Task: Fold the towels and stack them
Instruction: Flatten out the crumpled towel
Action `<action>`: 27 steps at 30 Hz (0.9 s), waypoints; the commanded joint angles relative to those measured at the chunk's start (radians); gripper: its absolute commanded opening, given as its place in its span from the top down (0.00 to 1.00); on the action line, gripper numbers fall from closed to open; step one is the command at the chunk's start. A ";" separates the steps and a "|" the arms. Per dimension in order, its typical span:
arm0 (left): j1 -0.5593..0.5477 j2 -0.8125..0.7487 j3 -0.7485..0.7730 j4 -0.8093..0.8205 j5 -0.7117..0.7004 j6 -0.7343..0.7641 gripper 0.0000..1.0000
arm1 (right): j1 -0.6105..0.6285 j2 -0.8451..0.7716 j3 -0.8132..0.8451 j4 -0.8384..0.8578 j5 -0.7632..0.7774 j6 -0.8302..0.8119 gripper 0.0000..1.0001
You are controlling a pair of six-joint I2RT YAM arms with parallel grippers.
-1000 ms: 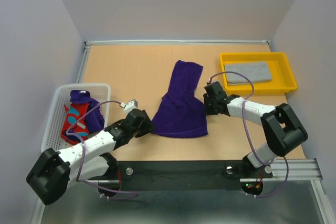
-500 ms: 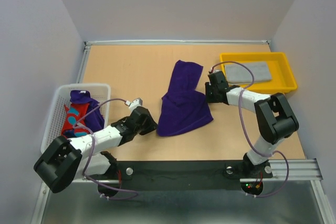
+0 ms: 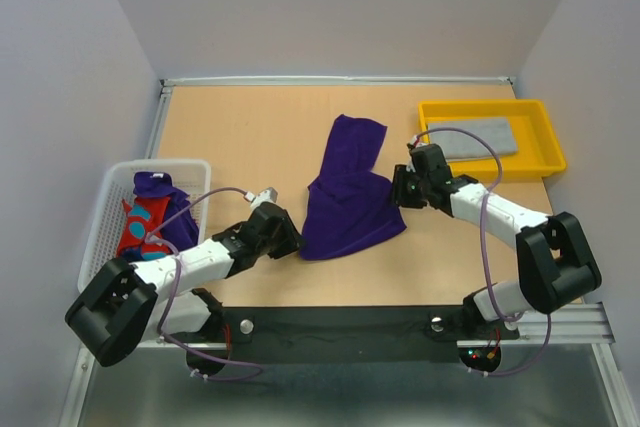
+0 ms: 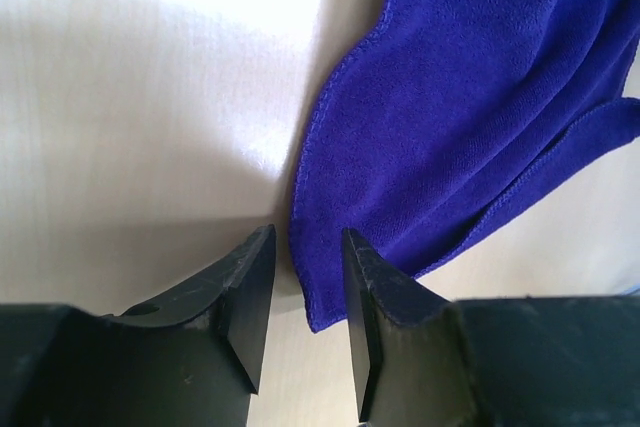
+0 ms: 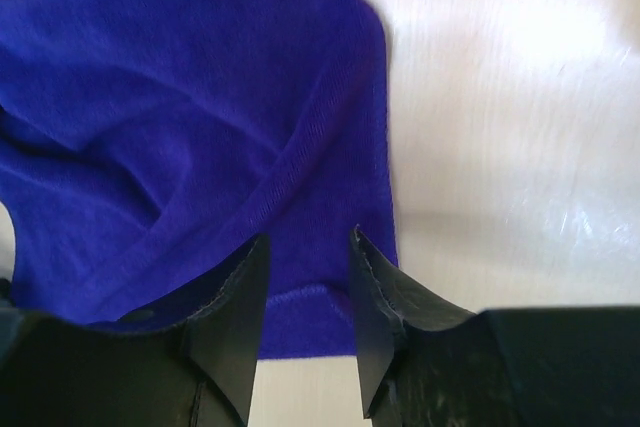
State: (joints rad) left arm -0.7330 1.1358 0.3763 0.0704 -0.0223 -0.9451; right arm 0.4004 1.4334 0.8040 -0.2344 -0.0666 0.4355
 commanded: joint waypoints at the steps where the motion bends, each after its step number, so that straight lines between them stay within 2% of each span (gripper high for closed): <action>1: -0.011 0.012 0.010 0.035 0.018 0.020 0.57 | 0.002 0.001 -0.035 -0.026 -0.091 0.014 0.58; 9: -0.014 0.021 0.013 0.037 0.018 0.026 0.58 | 0.002 -0.017 -0.086 -0.036 -0.134 0.019 0.63; 12: -0.014 0.028 0.019 0.037 0.018 0.034 0.60 | 0.002 -0.043 -0.110 -0.048 -0.173 0.025 0.66; 13: -0.014 0.033 0.021 0.035 0.018 0.034 0.61 | 0.003 -0.054 -0.117 -0.049 -0.180 0.026 0.71; 19: -0.014 0.033 0.026 0.025 0.018 0.037 0.71 | 0.002 -0.183 -0.201 -0.060 -0.190 0.074 0.77; 21: -0.014 0.033 0.027 0.020 0.015 0.039 0.71 | 0.002 -0.214 -0.226 -0.065 -0.197 0.115 0.79; 24: -0.014 0.036 0.032 0.003 0.002 0.042 0.74 | 0.002 -0.266 -0.285 -0.072 -0.187 0.193 0.89; 27: -0.014 0.035 0.035 -0.001 -0.007 0.042 0.75 | 0.002 -0.316 -0.351 -0.074 -0.165 0.281 0.91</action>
State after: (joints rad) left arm -0.7406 1.1713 0.3763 0.0826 -0.0082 -0.9199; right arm 0.4004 1.1637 0.5083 -0.2893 -0.2440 0.5999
